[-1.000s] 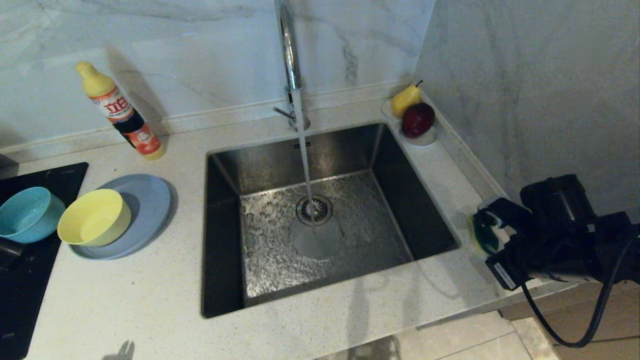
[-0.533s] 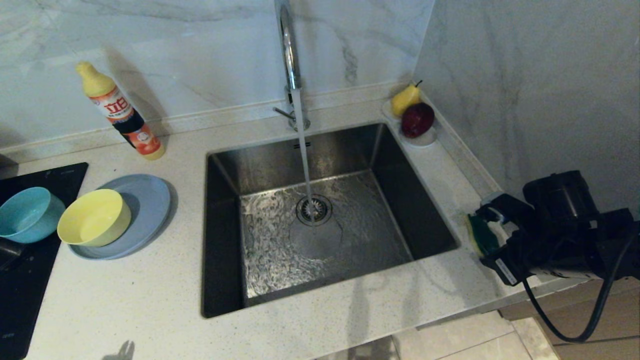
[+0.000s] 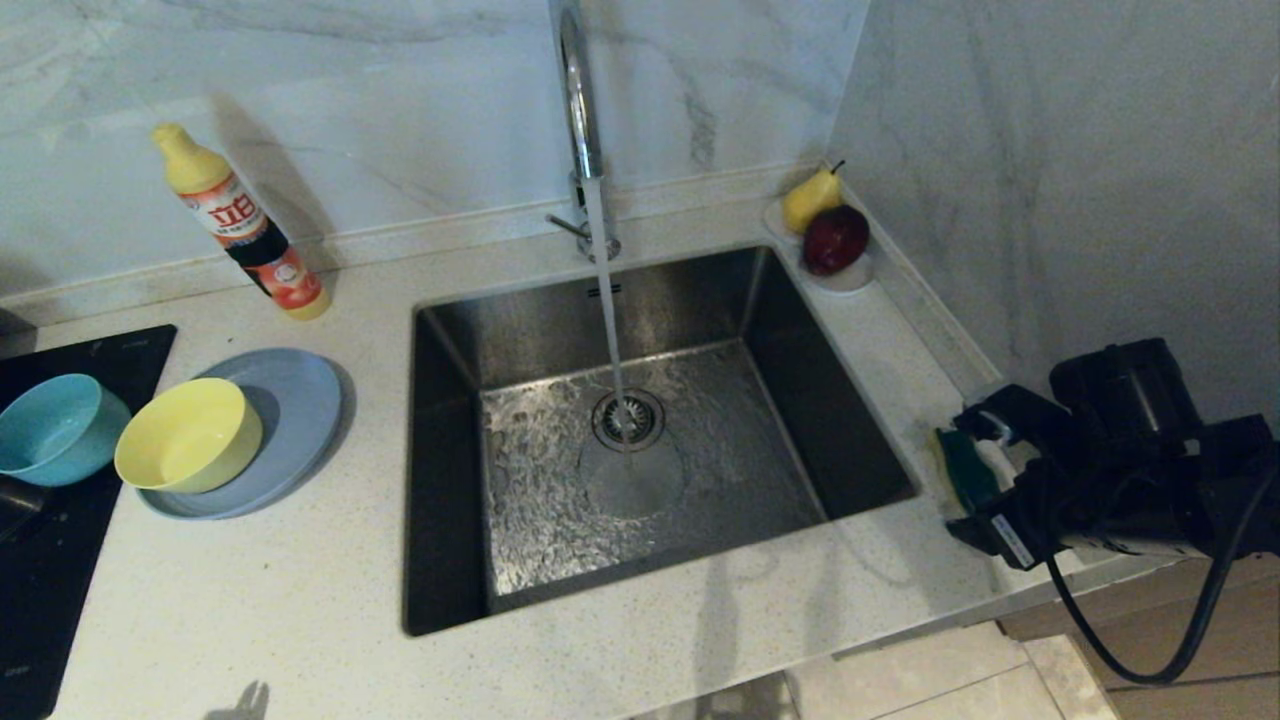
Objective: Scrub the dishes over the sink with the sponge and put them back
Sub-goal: Pick up a bowl and the sponge
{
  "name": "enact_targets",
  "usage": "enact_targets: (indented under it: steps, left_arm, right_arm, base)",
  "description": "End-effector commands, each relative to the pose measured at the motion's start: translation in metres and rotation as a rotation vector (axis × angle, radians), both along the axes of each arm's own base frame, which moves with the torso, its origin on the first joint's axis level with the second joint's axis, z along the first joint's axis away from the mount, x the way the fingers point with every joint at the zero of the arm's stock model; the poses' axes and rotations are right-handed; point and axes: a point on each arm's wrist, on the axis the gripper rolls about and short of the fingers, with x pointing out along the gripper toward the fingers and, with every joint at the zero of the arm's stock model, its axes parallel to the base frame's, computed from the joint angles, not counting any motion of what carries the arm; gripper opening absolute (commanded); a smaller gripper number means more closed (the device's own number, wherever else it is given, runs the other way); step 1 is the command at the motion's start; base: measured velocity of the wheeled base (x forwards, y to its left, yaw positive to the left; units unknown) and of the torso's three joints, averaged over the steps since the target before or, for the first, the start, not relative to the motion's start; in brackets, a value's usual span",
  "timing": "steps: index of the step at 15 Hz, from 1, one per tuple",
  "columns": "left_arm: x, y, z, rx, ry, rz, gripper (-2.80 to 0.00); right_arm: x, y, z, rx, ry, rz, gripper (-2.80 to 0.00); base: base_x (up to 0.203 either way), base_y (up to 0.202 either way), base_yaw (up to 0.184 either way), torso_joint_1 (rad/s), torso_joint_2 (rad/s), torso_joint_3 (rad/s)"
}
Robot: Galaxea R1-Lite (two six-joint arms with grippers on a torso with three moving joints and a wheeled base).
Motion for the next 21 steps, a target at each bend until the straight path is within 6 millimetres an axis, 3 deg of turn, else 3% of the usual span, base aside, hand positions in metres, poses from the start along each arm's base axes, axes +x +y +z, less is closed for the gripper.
enact_targets:
  steps: [1, 21]
  left_arm:
    - [0.003, 0.000, -0.011, -0.001, 0.040, 0.001, -2.80]
    - [0.003, 0.000, -0.011, -0.001, 0.040, 0.001, -2.80]
  right_arm:
    - [0.001, 0.000, -0.001, 0.001, 0.002, 0.001, 0.00]
    - [0.029, 0.006, -0.003, 0.058, -0.005, -0.052, 0.00]
  base:
    - [0.000, 0.000, 0.000, 0.000, 0.00, 0.000]
    - [0.000, 0.000, 0.000, 0.000, 0.00, 0.000]
